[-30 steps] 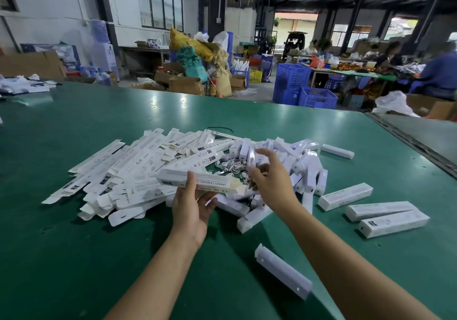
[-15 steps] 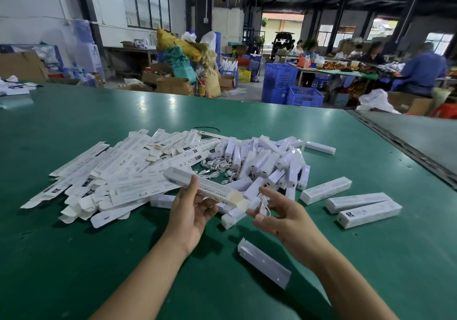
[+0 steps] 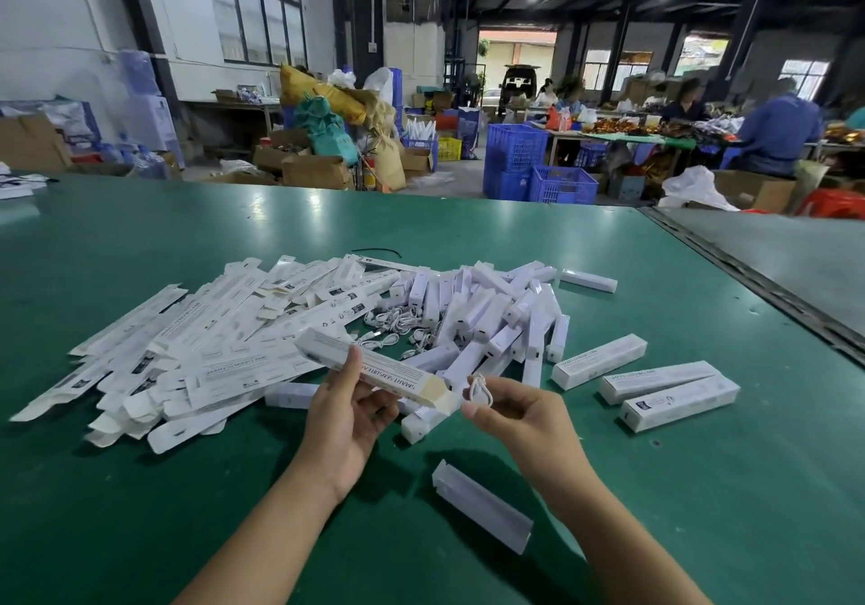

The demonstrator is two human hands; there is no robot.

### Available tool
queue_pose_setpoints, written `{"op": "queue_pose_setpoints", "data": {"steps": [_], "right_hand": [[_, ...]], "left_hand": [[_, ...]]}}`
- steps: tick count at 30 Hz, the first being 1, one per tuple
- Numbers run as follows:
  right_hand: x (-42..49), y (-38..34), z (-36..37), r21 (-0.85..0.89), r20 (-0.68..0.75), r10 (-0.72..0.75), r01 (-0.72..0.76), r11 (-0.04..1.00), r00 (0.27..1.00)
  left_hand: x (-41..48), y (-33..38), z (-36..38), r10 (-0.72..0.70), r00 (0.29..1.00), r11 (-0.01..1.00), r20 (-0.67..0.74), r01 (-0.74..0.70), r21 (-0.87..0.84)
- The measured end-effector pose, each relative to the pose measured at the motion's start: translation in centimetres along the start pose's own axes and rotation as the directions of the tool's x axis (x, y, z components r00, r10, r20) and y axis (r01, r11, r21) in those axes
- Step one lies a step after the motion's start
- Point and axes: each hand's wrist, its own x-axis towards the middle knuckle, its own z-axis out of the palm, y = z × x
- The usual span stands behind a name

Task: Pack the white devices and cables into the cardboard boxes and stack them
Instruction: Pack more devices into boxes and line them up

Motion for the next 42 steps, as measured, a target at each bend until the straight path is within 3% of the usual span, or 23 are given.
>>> {"op": "queue_pose_setpoints", "data": {"steps": [9,21,26,31,42], "right_hand": [[-0.3,0.2,0.1,-0.132,-0.032,-0.037,0.033,0.991,0.999],[-0.1,0.0,0.1,-0.074,-0.157,0.068,-0.081,0.994,0.985],[-0.2,0.3,0.3,-0.036,-0.196,0.113,-0.122,0.992,0.974],[-0.3,-0.1,0.5,0.075,-0.117,0.129,-0.121,0.99,0.985],[-0.2,-0.2,-0.1,0.252,-0.173,0.21,-0.163,0.954,0.962]], "left_hand": [[0.1,0.1,-0.1,0.109,0.993,0.993,-0.041,-0.106,0.058],[-1.6,-0.5,0.9,0.303,0.947,0.912,0.102,-0.319,0.257],[-1.7,-0.8,1.1,0.321,0.94,0.895,0.115,-0.341,0.288],[-1.8,-0.7,1.1,0.335,0.936,0.892,0.103,-0.351,0.286],[-2.0,-1.0,1.2,0.292,0.944,0.898,0.157,-0.327,0.296]]}}
